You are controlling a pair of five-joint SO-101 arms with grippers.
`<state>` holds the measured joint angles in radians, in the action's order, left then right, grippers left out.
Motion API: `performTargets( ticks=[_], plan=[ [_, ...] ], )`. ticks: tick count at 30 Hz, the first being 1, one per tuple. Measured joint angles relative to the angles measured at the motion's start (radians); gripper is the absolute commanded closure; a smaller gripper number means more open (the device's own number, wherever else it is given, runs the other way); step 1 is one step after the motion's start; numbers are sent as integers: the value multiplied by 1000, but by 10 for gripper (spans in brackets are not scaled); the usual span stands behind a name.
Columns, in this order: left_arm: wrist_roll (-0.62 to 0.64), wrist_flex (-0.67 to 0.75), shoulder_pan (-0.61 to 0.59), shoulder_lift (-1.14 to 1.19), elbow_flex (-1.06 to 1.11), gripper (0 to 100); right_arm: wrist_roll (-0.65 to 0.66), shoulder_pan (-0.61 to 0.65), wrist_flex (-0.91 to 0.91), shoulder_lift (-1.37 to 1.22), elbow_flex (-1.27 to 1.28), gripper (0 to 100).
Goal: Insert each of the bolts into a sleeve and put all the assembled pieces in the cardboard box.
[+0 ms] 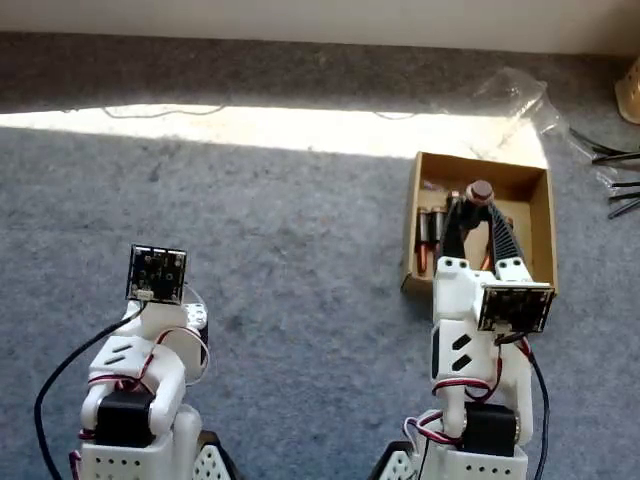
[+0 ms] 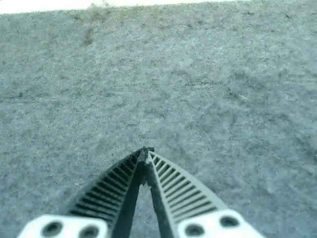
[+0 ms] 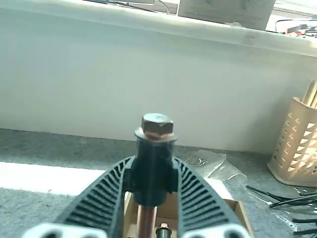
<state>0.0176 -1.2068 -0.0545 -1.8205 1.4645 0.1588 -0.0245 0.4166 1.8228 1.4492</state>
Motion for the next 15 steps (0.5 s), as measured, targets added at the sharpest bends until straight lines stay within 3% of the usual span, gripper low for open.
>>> performTargets(
  ticks=[9, 15],
  plan=[
    [9, -18, -5, 5, 126, 994, 0, -25, 0, 0, 0, 994],
    [9, -18, -137, 6, 199, 993, 0, -23, 0, 0, 0, 994]
  ],
)
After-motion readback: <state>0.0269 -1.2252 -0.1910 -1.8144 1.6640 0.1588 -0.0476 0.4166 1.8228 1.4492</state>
